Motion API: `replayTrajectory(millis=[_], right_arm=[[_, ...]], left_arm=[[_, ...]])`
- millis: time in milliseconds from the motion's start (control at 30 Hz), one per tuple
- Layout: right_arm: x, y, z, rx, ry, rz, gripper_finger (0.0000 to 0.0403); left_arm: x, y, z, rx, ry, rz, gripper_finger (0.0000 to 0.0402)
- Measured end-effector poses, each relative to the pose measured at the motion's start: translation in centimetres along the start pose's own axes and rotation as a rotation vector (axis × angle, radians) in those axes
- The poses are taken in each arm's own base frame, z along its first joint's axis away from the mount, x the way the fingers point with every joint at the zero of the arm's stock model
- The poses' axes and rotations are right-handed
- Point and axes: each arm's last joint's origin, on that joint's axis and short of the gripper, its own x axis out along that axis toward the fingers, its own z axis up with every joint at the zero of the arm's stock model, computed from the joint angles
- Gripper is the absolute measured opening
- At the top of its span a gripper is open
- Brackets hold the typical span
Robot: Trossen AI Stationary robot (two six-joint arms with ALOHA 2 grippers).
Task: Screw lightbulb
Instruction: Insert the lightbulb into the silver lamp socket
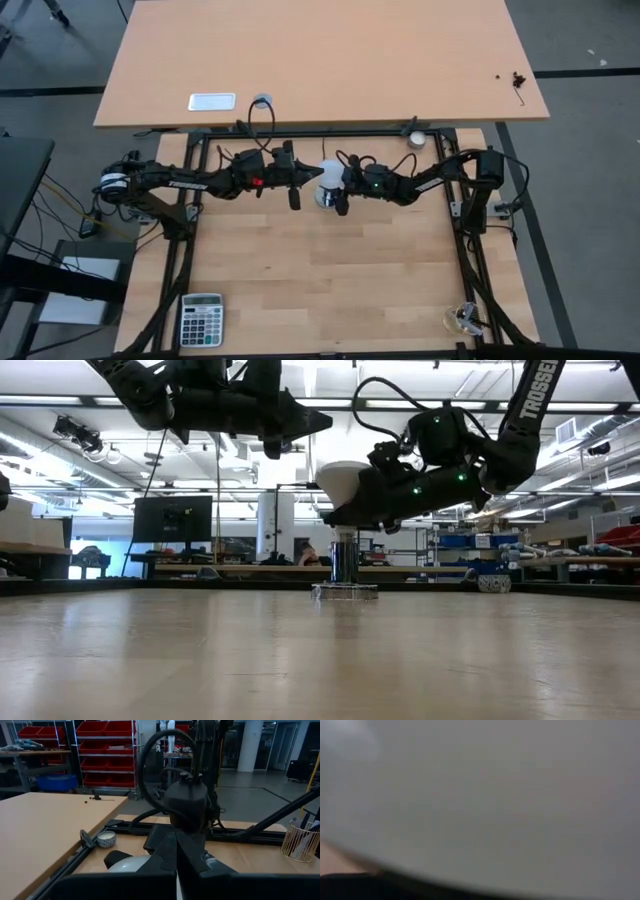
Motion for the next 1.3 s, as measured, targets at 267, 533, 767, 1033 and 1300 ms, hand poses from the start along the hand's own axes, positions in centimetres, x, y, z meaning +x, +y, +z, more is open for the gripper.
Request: replayTrajectory(millis=[267, 533, 767, 1033, 1300], right_arm=[[0.7, -0.3, -1.4, 0.022, -0.019, 0.01, 0.0153], [1.6, 0.1, -2.6, 0.065, -0.099, 0.038, 0.0151], [1.6, 0.1, -2.4, 0.054, -0.091, 0.049, 0.0151], [1.5, 0.2, -2.4, 0.044, -0.086, 0.053, 0.0153], [1.5, 0.3, -2.5, 0.036, -0.081, 0.055, 0.0151]], left_arm=[[0.0, 0.0, 0.0, -0.007, -0.001, 0.001, 0.0], [0.0, 0.0, 0.0, -0.007, 0.004, 0.003, 0.0], [0.0, 0.0, -0.1, -0.011, 0.015, 0.011, 0.0], [0.4, 0.3, -1.6, -0.016, 0.104, 0.088, 0.0], [3.5, 0.0, -1.9, 0.03, 0.259, 0.118, 0.0]])
